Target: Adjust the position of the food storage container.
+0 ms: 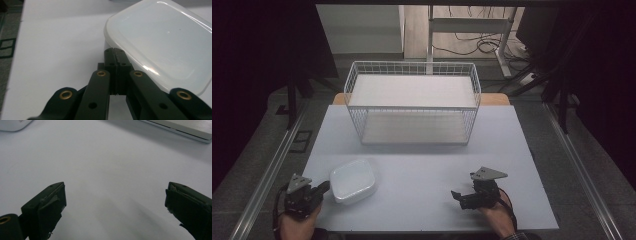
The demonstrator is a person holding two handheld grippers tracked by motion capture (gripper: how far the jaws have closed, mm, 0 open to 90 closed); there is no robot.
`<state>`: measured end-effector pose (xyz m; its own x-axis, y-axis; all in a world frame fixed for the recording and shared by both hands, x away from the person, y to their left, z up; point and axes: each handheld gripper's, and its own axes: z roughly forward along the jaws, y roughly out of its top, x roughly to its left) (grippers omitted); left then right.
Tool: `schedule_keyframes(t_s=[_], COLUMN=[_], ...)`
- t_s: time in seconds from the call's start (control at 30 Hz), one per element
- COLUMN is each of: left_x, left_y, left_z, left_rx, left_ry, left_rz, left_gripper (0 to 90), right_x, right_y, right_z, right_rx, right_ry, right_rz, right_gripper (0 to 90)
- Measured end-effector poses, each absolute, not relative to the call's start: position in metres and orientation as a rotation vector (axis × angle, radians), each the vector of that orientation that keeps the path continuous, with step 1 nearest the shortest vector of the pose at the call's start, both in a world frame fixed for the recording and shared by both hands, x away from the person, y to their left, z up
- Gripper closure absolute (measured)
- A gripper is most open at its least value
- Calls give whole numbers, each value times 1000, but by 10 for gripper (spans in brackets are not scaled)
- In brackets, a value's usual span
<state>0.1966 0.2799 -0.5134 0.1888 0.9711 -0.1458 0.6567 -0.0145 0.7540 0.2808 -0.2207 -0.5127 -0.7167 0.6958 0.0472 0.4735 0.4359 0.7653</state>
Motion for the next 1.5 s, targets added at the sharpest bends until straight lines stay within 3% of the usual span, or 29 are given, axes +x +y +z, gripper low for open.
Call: schedule_keyframes(t_s=[0.8,1.17,1.5], left_x=[248,265,276], left_y=[206,153,128], left_z=[-516,-519,-522], left_rx=[1880,1992,1991], left_ry=[1311,1155,1099], left_rz=[480,462,421], left_gripper=[900,900,900], right_x=[282,282,282], right_y=[-220,-220,-220], right_z=[-513,-514,-514], right_rx=[1005,1005,1002], right_ry=[2422,2421,2426], right_rz=[1146,1145,1147], right_gripper=[34,34,34])
